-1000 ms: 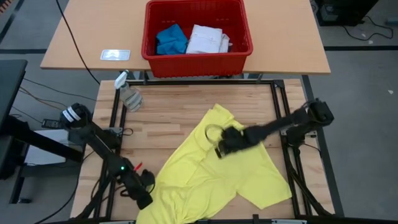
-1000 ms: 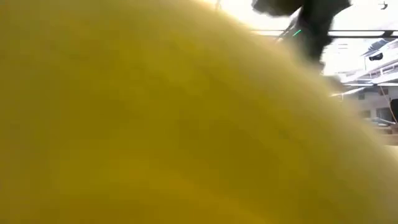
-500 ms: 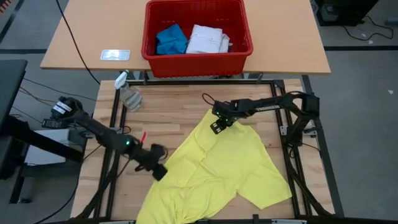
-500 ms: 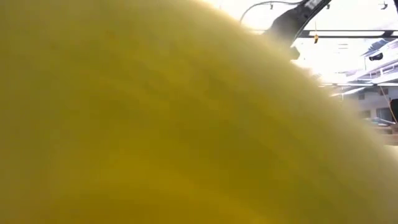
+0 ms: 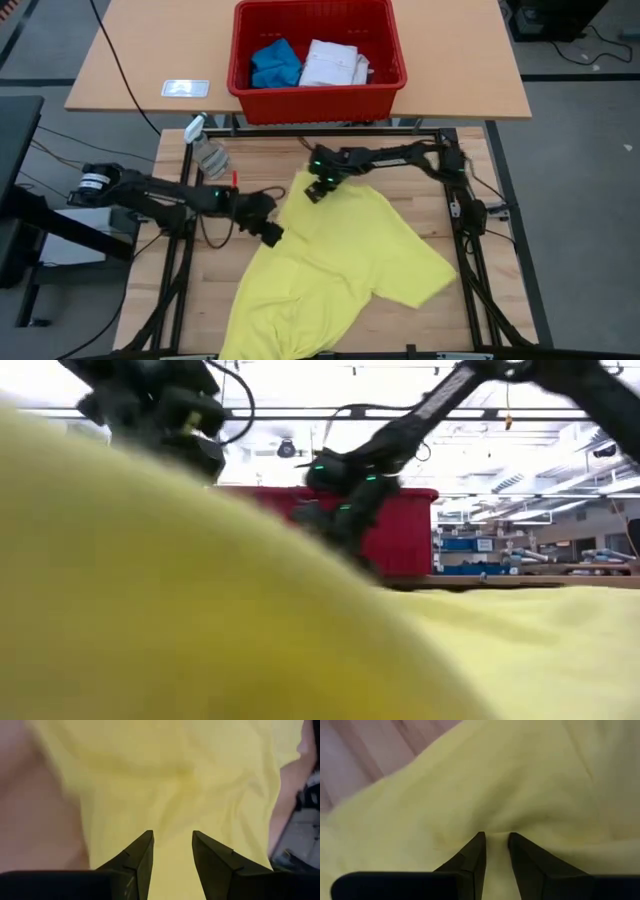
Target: Fold Laundry from Bin
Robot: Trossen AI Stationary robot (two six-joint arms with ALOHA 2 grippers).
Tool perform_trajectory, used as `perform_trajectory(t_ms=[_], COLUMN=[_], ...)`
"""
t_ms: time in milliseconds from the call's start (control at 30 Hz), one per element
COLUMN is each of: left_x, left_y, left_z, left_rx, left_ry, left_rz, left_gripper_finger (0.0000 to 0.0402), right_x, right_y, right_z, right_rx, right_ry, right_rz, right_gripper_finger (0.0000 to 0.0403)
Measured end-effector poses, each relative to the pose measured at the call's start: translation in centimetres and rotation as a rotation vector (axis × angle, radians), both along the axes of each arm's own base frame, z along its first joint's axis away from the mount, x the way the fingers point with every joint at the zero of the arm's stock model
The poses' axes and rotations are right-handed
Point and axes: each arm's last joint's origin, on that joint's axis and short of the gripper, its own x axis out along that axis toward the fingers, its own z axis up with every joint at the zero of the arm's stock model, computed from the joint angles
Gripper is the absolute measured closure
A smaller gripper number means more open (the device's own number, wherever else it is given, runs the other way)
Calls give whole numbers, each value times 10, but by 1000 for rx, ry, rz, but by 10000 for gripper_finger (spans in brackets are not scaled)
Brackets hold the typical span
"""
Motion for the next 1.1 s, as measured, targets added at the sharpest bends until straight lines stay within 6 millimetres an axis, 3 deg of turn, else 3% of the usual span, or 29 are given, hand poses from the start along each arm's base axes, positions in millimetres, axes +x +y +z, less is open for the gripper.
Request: perform_trajectory(t_ms=[100, 333, 600, 767, 933, 1100], left_x=[1, 0, 13, 19, 17, 4], left_y=[18, 52, 74, 86, 100, 107], left_z=[-4, -15, -32, -44, -66, -70], left_rx=[48, 145, 200, 241, 282, 299], left_ry=[13, 40, -37, -50, 106, 258], left_rz=[17, -37, -191, -193, -102, -29], left_gripper_finger=[260, 260, 260, 260, 260, 260], right_x=[26, 30, 20, 6, -13, -29], right_y=[-7, 17, 41, 55, 79, 114], right_z=[5, 18, 75, 110, 113, 104], right_rx=[39, -23, -86, -93, -148, -211], right_ry=[25, 194, 154, 142, 335, 539], right_rz=[-53, -1, -109, -137, -162, -127], right_gripper_finger=[305, 305, 305, 305, 305, 305])
